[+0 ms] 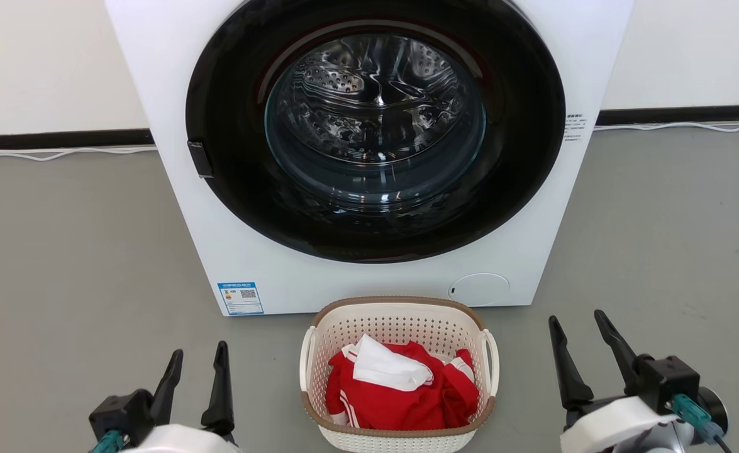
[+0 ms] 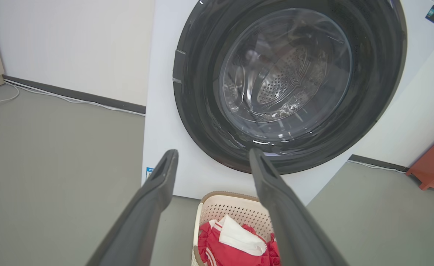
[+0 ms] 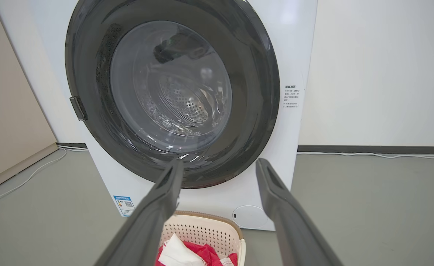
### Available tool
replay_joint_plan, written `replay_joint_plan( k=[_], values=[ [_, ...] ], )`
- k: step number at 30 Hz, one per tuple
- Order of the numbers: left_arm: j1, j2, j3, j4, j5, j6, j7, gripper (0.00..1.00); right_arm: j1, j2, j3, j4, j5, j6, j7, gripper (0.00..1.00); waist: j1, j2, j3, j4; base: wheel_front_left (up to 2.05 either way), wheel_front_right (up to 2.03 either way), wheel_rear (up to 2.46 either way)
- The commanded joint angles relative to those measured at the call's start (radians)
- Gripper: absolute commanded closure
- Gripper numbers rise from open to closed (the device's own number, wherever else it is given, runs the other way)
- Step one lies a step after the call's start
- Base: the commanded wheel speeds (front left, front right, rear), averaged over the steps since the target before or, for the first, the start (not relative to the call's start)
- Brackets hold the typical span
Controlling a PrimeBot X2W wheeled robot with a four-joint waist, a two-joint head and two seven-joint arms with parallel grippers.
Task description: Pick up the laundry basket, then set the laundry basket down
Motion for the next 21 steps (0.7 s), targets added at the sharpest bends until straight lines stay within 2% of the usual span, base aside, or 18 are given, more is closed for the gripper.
replay_joint_plan(
  k=[1, 6, 7, 12, 15, 19, 21],
  values=[
    [-0.019, 0.007, 0.034, -0.041, -0.005, 0.010, -0.006, 0.00, -0.009, -0.006, 0.017, -0.038, 0.005, 0.006, -0.014, 0.00, 0.0001, -0.0001, -0.002, -0.002, 0.00, 0.00, 0.00],
    [-0.011, 0.008, 0.034, -0.077, -0.006, 0.018, -0.005, 0.00, 0.002, -0.006, 0.011, -0.048, -0.002, 0.006, -0.014, 0.00, 0.0001, -0.0001, -0.005, -0.011, 0.00, 0.00, 0.00],
    [0.016, 0.000, 0.003, -0.044, -0.001, 0.009, 0.000, 1.00, 0.020, 0.001, -0.007, -0.016, 0.000, 0.000, 0.000, 1.00, 0.0001, -0.0001, -0.005, -0.011, 0.00, 0.00, 0.00],
    [0.049, -0.009, 0.002, 0.011, -0.008, 0.008, 0.003, 1.00, 0.053, 0.010, -0.006, 0.035, 0.008, -0.001, 0.005, 1.00, 0.0001, -0.0001, -0.005, -0.011, 0.00, 0.00, 0.00],
    [0.045, -0.009, 0.006, 0.011, -0.028, 0.007, 0.011, 1.00, 0.049, 0.010, -0.010, 0.036, 0.032, -0.001, 0.013, 1.00, 0.0002, -0.0001, -0.004, -0.010, 0.00, 0.00, 0.00],
    [0.041, -0.009, 0.012, 0.008, -0.067, 0.003, 0.023, 1.00, 0.048, 0.010, -0.014, 0.030, 0.081, -0.001, 0.025, 1.00, 0.0023, -0.0001, -0.005, -0.009, 0.00, 0.00, 0.00],
    [0.039, -0.009, 0.014, 0.007, -0.087, 0.001, 0.028, 1.00, 0.048, 0.010, -0.015, 0.026, 0.105, 0.000, 0.030, 1.00, 0.0015, -0.0001, -0.004, -0.009, 0.00, 0.00, 0.00]
  ],
)
